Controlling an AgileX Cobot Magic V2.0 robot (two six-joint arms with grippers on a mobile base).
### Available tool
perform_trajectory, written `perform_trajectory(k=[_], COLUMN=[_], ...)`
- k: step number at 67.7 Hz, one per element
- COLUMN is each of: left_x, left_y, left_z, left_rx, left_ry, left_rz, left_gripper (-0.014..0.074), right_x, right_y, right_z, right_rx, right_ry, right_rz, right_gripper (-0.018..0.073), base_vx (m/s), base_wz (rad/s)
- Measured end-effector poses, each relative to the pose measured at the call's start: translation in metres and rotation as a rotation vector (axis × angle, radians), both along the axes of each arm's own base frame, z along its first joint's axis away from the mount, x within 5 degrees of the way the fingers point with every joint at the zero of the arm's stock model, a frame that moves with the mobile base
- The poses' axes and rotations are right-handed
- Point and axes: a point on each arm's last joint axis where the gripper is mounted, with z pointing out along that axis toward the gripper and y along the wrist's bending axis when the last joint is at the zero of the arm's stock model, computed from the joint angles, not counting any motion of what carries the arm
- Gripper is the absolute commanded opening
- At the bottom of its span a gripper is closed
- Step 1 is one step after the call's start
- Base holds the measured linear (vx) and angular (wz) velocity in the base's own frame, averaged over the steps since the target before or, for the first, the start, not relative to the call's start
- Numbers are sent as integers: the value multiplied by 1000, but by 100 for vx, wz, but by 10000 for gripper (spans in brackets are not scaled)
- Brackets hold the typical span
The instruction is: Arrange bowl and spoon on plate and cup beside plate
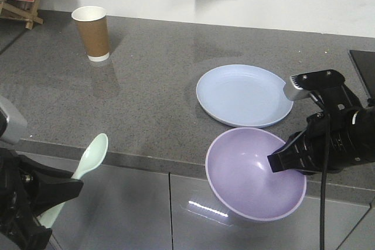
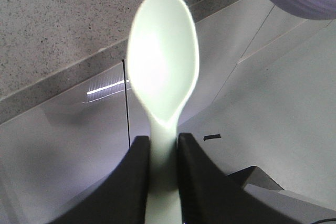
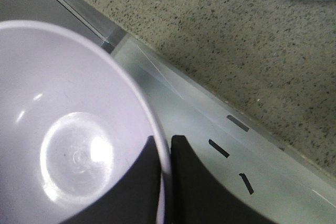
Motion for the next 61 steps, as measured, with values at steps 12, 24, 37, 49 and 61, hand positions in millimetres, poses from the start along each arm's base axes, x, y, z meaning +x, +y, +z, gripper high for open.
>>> perform_trajectory(k=[12, 24, 37, 49, 61], left_x=[0, 0, 0, 0, 0], left_y=[0, 0, 0, 0, 0], left_z=[0, 0, 0, 0, 0], left_rx=[0, 0, 0, 0, 0], left_ry=[0, 0, 0, 0, 0], left_rz=[0, 0, 0, 0, 0], left_gripper=[20, 20, 20, 20, 20], right_x=[0, 0, 0, 0, 0], right_y=[0, 0, 0, 0, 0], right_z=[0, 0, 0, 0, 0], right_rx=[0, 0, 0, 0, 0], right_ry=[0, 0, 0, 0, 0], right_rz=[0, 0, 0, 0, 0], right_gripper=[-3, -3, -3, -3, -3], base_vx=[6, 7, 7, 7, 6], base_wz=[-5, -5, -6, -7, -8])
